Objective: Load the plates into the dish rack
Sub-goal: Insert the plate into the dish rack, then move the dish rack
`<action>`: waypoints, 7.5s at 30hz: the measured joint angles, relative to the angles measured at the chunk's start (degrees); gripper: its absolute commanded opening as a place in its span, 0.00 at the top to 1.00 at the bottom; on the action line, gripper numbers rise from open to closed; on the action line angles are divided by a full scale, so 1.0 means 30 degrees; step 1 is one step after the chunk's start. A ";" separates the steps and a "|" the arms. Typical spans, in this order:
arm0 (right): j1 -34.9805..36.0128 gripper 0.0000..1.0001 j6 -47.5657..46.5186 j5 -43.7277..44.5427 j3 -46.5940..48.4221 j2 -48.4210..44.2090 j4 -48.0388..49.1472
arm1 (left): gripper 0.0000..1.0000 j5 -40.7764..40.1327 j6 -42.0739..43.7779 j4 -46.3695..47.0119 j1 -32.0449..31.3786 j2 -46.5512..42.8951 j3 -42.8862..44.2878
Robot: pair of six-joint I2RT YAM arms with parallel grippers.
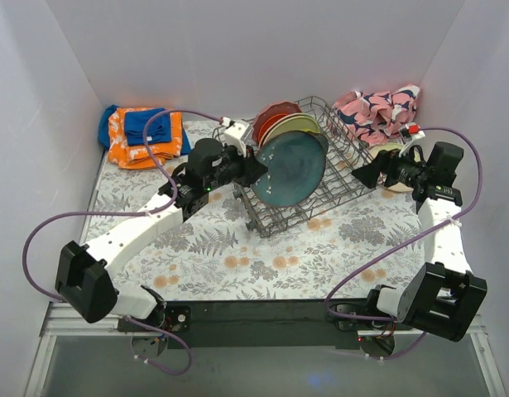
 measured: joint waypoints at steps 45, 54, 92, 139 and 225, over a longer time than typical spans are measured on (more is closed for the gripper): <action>0.0015 0.02 0.0138 -0.1865 -0.0729 0.0423 0.1668 | 1.00 -0.7016 1.0324 0.8211 -0.2900 1.0469 0.4466; 0.0015 0.02 0.0146 -0.1865 -0.0736 0.0452 0.1676 | 1.00 -0.7322 1.0790 0.8204 -0.2965 1.1417 0.4495; 0.0015 0.02 0.0189 -0.1865 -0.0743 0.0452 0.1676 | 0.59 -0.7832 0.9311 0.9224 -0.3330 1.1584 0.5399; 0.0015 0.02 0.0197 -0.1894 -0.0743 0.0452 0.1683 | 0.44 -0.7293 0.9041 0.9194 -0.3861 1.0571 0.4867; 0.1020 0.02 -0.1967 -0.2178 -0.0750 0.1872 0.0539 | 0.63 -0.6302 -1.2546 -1.2400 0.5246 1.5161 1.2852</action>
